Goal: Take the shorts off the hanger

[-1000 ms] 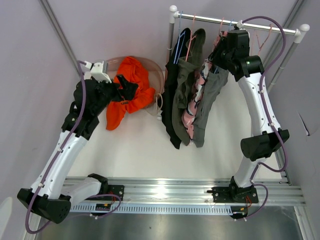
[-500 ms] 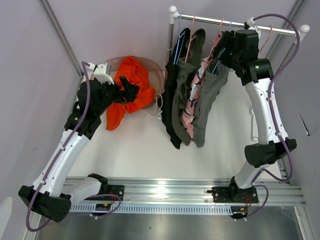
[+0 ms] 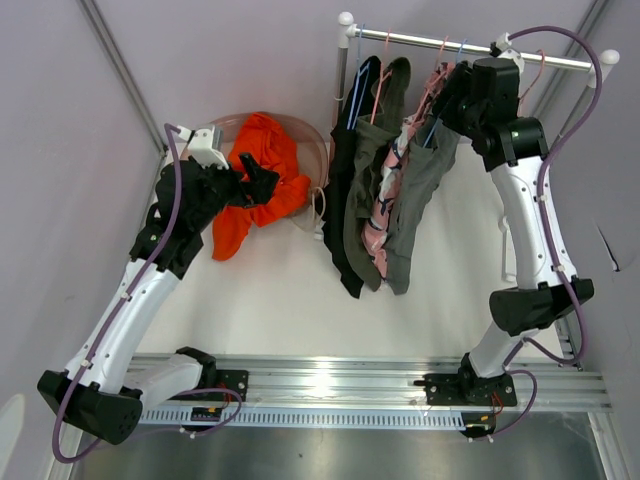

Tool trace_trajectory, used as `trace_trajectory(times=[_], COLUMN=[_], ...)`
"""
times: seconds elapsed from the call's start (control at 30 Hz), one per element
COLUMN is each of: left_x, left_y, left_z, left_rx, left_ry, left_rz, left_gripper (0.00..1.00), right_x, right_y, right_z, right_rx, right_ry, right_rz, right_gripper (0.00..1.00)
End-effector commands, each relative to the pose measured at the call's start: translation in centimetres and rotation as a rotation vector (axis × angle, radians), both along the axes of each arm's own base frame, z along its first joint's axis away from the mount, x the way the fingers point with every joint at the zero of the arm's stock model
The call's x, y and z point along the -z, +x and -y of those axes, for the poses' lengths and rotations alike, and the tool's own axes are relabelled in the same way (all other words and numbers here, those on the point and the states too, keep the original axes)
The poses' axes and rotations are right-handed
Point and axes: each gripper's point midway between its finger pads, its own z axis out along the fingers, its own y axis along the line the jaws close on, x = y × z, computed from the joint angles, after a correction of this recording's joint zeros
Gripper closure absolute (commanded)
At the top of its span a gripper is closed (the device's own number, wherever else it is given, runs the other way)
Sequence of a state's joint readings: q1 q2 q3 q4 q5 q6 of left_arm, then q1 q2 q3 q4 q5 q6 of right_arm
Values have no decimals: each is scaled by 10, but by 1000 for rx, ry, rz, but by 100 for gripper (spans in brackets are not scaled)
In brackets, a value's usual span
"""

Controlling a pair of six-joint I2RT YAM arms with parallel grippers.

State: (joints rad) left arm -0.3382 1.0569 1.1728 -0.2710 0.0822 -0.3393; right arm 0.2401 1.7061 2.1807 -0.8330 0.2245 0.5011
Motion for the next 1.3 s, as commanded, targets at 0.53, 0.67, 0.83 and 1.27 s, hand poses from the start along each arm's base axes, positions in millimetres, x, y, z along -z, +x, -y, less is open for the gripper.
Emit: trace_trajectory(times=[0.53,0.67,0.83,1.27], left_x=[-21,-36,-45,-49], left_y=[-27,-59,-105,-149], left_z=[46,82,131,238], left_rx=[296,477,733,892], left_ry=[-15,20,35,59], left_rz=[129,206,246,280], left_gripper=[3,1,1,1], right_x=[13,-10,-48,-82], right_y=[30,15,-15,-79], right_z=[-7,1,16,22], right_rx=[7,21,46,45], right_ry=[15,6,2,78], right_rz=[5,43,105,180], right_gripper=[100,100,100,100])
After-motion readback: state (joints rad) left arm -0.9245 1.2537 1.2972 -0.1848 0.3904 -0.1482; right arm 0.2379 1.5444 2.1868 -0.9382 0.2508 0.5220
